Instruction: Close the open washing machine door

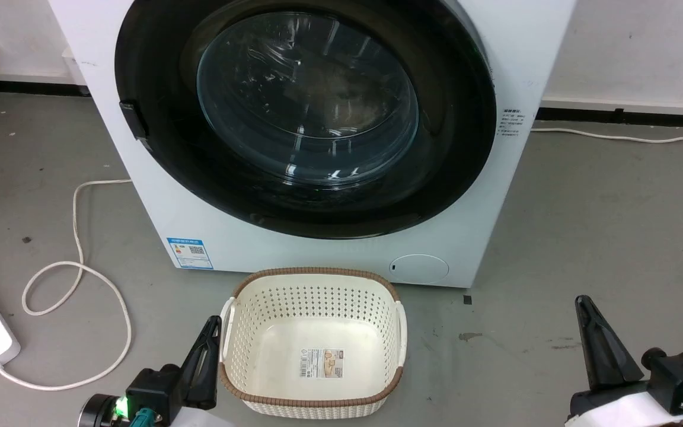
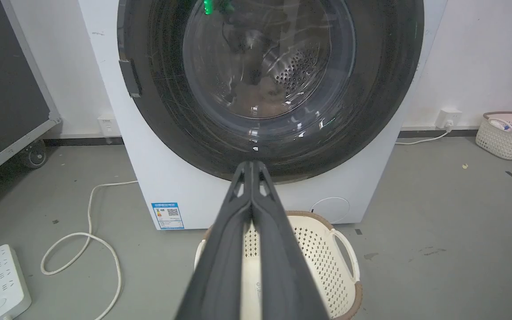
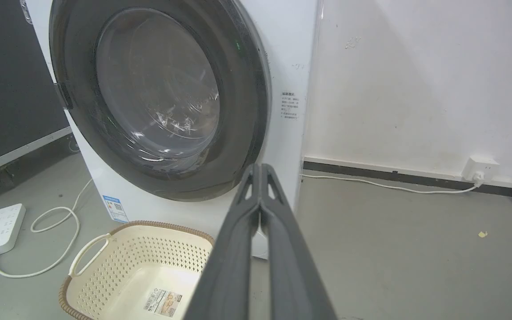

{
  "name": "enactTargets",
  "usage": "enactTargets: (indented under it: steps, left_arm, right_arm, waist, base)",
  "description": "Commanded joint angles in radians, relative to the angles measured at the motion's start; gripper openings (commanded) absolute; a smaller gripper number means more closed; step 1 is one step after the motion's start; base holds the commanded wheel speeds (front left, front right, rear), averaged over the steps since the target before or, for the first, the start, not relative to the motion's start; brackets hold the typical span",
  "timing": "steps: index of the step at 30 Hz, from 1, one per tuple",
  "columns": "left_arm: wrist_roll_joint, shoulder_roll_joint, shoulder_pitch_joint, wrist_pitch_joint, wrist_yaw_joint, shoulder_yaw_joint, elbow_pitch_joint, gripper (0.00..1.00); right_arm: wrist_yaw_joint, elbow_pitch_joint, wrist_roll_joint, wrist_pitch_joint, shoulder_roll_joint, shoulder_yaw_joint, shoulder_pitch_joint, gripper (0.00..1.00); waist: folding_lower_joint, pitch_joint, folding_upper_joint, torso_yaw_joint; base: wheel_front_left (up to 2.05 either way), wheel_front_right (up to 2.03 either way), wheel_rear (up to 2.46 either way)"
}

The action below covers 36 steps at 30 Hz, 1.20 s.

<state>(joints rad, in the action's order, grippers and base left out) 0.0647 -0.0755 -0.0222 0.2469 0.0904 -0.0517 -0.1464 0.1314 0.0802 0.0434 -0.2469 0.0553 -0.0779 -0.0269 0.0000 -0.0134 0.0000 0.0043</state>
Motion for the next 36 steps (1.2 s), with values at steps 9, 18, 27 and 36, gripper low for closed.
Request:
enactTargets:
  steps: [9,18,27,36]
  left_arm:
    - [-0.007,0.003,0.002,-0.021,-0.01,0.006,0.016,0.0]
    - [-0.012,0.004,0.004,-0.039,-0.017,0.009,0.026,0.0]
    - [-0.018,0.007,0.006,-0.062,-0.025,0.014,0.039,0.0]
    - [-0.022,0.009,0.008,-0.08,-0.031,0.018,0.05,0.0]
  right_arm:
    - [0.0,-0.009,-0.005,0.02,-0.001,0.008,0.003,0.0]
    - [0.0,-0.015,-0.008,0.038,-0.001,0.014,0.005,0.0]
    - [0.0,-0.022,-0.012,0.061,-0.001,0.021,0.007,0.0]
    - [0.0,-0.028,-0.015,0.079,-0.002,0.026,0.009,0.0]
  waist:
    - [0.0,0.001,0.0,0.0]
    - [0.0,0.002,0.0,-0.001]
    - [0.0,0.003,0.0,-0.001]
    - [0.0,0.004,0.0,-0.001]
  base:
    - [0.0,0.0,0.0]
    - [0.0,0.0,0.0]
    - [0.0,0.0,0.0]
    - [0.0,0.0,0.0]
